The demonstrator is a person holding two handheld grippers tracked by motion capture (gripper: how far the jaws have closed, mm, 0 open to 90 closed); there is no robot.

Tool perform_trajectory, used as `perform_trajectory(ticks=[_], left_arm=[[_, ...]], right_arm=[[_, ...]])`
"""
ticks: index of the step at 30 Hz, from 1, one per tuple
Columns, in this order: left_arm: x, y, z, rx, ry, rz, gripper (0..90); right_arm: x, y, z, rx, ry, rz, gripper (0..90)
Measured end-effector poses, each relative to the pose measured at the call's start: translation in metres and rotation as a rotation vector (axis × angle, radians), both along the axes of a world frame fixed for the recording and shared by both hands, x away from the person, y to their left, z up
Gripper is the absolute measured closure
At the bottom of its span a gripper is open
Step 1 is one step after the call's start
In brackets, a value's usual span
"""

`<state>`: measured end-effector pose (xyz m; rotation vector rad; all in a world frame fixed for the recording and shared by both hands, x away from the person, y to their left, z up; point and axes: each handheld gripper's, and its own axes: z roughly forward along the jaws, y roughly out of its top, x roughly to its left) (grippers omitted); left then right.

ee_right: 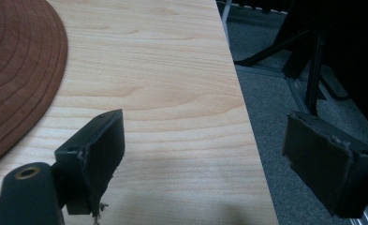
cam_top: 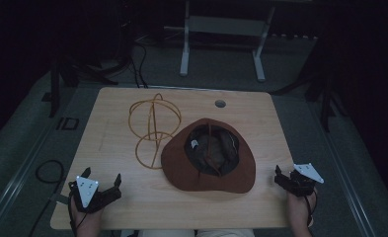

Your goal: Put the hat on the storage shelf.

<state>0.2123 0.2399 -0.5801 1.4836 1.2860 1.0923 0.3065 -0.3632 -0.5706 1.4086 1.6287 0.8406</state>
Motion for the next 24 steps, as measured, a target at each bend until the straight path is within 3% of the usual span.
perform_trajectory(ticks=[4, 8, 13, 15, 18, 20, 24], left_arm=[[0.0, -0.003, 0.002, -0.019, -0.022, -0.024, 2.4], [-0.001, -0.005, 0.003, -0.047, -0.019, -0.066, 2.4], [-0.002, -0.01, 0.003, -0.031, 0.024, -0.046, 4.4], [-0.001, -0.01, 0.004, -0.084, 0.045, -0.072, 4.4], [-0.001, -0.013, 0.005, -0.107, 0.082, -0.09, 5.0], [-0.001, -0.015, 0.006, -0.114, 0.101, -0.096, 5.0], [-0.001, -0.021, 0.007, -0.078, 0.12, -0.106, 5.0]], right_arm=[[-0.002, -0.002, 0.004, 0.006, 0.007, -0.015, 13.1], [-0.002, -0.002, 0.009, 0.039, 0.055, 0.026, 13.2], [0.001, 0.012, 0.022, 0.053, 0.083, 0.143, 13.2], [0.003, 0.021, 0.027, 0.027, 0.086, 0.176, 13.2], [0.007, 0.037, 0.036, -0.001, 0.078, 0.241, 13.2], [0.011, 0.044, 0.042, 0.02, 0.08, 0.285, 13.2], [0.02, 0.058, 0.054, 0.062, 0.103, 0.353, 13.2]])
